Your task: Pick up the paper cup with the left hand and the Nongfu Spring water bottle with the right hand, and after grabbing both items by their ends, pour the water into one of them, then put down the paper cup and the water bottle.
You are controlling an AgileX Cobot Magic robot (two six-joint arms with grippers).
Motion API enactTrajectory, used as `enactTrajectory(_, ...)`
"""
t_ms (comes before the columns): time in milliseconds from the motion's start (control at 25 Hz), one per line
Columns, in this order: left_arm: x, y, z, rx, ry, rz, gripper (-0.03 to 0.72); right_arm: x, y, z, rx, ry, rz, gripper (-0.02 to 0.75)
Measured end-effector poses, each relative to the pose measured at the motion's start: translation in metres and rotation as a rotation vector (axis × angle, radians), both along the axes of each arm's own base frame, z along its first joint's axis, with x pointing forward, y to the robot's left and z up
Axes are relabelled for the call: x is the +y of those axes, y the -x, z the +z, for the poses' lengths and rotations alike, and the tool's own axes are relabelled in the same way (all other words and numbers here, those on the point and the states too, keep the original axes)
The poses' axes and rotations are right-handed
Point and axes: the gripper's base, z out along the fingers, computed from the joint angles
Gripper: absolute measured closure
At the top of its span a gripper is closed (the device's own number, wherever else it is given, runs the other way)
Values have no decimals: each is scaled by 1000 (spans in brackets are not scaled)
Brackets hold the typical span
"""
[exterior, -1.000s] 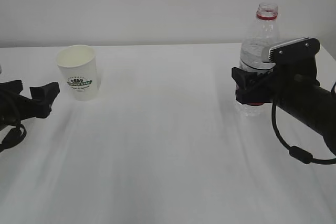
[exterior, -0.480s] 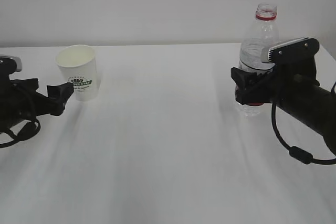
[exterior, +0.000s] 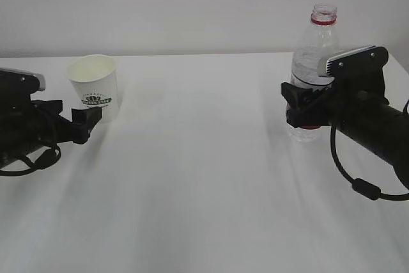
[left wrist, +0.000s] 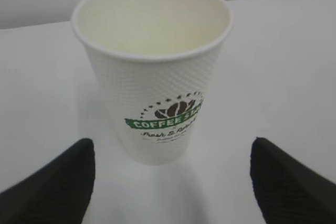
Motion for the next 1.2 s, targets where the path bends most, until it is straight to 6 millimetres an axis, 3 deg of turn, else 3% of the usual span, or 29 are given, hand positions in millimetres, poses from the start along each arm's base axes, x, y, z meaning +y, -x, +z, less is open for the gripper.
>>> enactTrajectory(960, -11, -44, -40, 55, 41, -94, -3, 1, 1, -2, 15, 14, 17, 229)
enactTrajectory(1200, -11, -51, -41, 45, 22, -91, -3, 1, 1, -2, 17, 16, 18, 229)
